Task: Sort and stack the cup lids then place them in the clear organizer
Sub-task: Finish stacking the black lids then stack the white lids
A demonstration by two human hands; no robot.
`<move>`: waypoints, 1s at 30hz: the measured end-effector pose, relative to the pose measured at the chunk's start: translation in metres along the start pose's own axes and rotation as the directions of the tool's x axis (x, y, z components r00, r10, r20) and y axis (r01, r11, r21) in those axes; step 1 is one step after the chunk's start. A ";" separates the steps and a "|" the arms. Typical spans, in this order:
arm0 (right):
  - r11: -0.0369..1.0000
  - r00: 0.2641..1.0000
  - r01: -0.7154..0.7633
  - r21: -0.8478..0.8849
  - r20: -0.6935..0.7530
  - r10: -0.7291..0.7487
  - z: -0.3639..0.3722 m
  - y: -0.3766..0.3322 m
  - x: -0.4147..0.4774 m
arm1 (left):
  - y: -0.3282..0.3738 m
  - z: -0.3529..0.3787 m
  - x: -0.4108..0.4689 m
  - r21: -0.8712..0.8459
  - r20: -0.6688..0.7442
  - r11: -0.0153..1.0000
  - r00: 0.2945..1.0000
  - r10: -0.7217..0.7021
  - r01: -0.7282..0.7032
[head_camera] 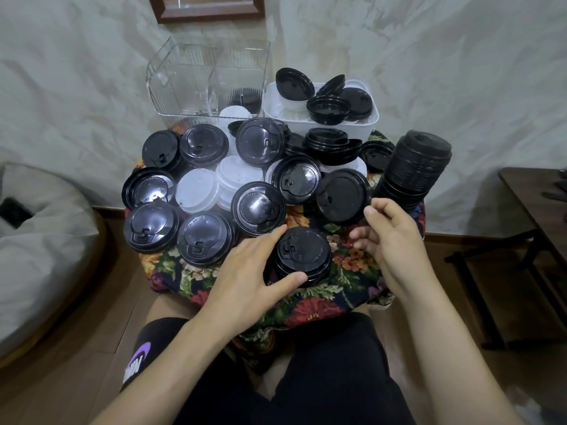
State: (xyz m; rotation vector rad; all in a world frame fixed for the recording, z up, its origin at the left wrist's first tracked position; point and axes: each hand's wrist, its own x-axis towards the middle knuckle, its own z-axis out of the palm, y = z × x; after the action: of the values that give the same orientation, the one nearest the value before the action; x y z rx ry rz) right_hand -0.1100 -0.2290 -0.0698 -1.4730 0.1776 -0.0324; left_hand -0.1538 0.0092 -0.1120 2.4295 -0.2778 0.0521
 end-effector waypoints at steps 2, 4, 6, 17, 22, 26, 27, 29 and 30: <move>0.994 0.997 -0.070 0.086 -0.031 0.073 -0.001 0.007 0.001 | 0.000 0.000 0.000 -0.005 0.001 1.000 1.000 0.000 0.000; 0.993 0.991 -0.108 0.054 -0.069 0.112 -0.003 0.013 0.002 | 0.000 0.000 0.000 -0.006 0.001 1.000 1.000 0.003 -0.003; 0.990 0.991 -0.104 -0.091 -0.095 0.096 -0.004 0.018 0.004 | -0.001 0.000 0.000 -0.009 0.005 1.000 1.000 0.001 0.000; 0.551 0.976 0.107 -0.827 -0.018 -0.217 -0.011 0.017 -0.004 | -0.001 0.001 0.000 -0.017 0.000 1.000 1.000 0.001 -0.001; 0.438 0.984 0.173 -0.882 0.132 -0.123 -0.012 0.016 0.009 | -0.003 0.001 0.001 -0.030 0.004 1.000 1.000 -0.001 0.002; 0.444 0.979 0.202 -0.873 0.164 -0.123 -0.014 0.013 0.009 | -0.005 0.001 0.001 -0.036 0.005 0.999 1.000 -0.016 0.016; 0.459 0.978 0.204 -0.865 0.155 -0.142 -0.014 0.014 0.007 | -0.004 0.002 0.001 -0.033 0.004 0.999 1.000 -0.013 0.013; 0.490 0.975 0.206 -0.847 0.132 -0.180 -0.015 0.016 0.002 | -0.004 0.001 0.001 -0.029 -0.003 1.000 1.000 -0.003 0.003; 0.510 0.974 0.201 -0.836 0.115 -0.195 -0.015 0.016 -0.001 | -0.003 0.001 0.001 -0.028 -0.005 1.000 1.000 -0.001 0.000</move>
State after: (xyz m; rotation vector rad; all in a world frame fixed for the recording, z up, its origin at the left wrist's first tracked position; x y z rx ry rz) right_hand -0.1145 -0.2420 -0.0873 -2.4942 -0.0036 -0.1469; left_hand -0.1521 0.0104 -0.1149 2.4018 -0.2736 0.0542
